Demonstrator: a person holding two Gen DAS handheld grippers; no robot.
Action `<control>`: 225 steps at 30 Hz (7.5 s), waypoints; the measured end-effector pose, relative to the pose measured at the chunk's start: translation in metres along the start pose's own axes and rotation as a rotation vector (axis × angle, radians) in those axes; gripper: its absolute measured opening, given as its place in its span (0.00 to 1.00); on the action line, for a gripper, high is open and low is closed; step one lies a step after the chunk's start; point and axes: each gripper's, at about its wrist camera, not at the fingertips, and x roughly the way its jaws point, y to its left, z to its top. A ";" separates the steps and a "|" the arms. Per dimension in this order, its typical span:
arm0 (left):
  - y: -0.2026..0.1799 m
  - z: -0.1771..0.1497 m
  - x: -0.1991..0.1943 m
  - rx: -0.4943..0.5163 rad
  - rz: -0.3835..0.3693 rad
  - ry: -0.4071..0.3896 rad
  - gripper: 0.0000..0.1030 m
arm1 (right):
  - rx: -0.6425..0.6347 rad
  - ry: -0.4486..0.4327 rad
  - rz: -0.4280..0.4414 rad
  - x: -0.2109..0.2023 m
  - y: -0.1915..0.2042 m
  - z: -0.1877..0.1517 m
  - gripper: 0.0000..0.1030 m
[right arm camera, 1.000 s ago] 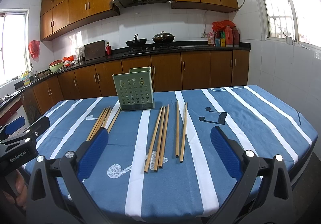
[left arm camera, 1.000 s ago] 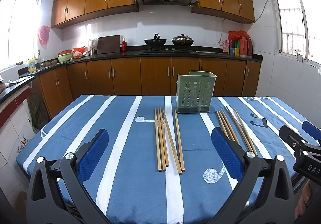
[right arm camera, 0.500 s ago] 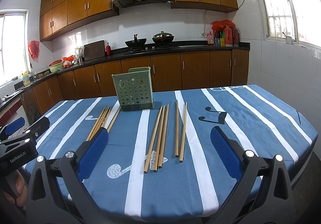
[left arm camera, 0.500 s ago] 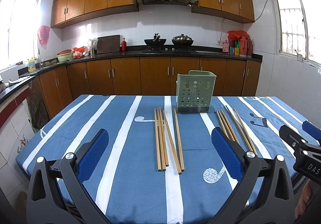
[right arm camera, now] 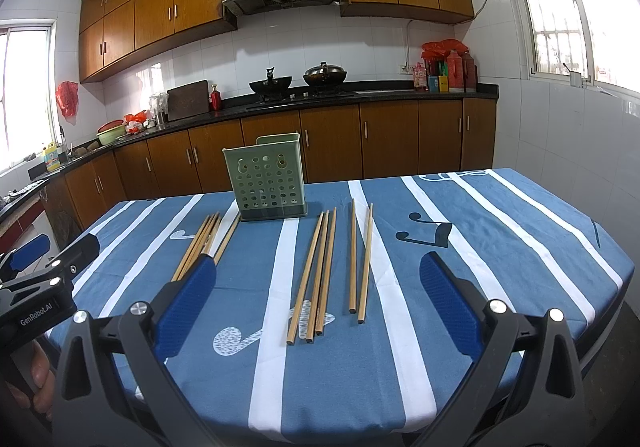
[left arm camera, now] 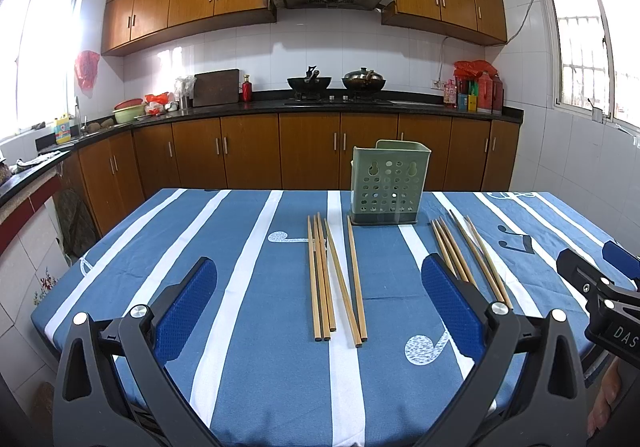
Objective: Organize utensils
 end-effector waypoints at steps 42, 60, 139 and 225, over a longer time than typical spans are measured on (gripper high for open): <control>0.003 -0.017 0.030 -0.038 0.045 0.108 0.98 | 0.053 0.073 -0.006 0.020 -0.012 0.002 0.96; 0.054 -0.013 0.096 -0.111 0.056 0.298 0.96 | 0.188 0.455 -0.079 0.180 -0.072 0.003 0.31; 0.062 -0.015 0.208 -0.035 -0.062 0.509 0.07 | 0.098 0.427 -0.076 0.215 -0.085 0.005 0.07; 0.017 0.172 0.175 -0.190 -0.238 0.060 0.28 | 0.076 -0.057 0.162 0.180 -0.015 0.197 0.27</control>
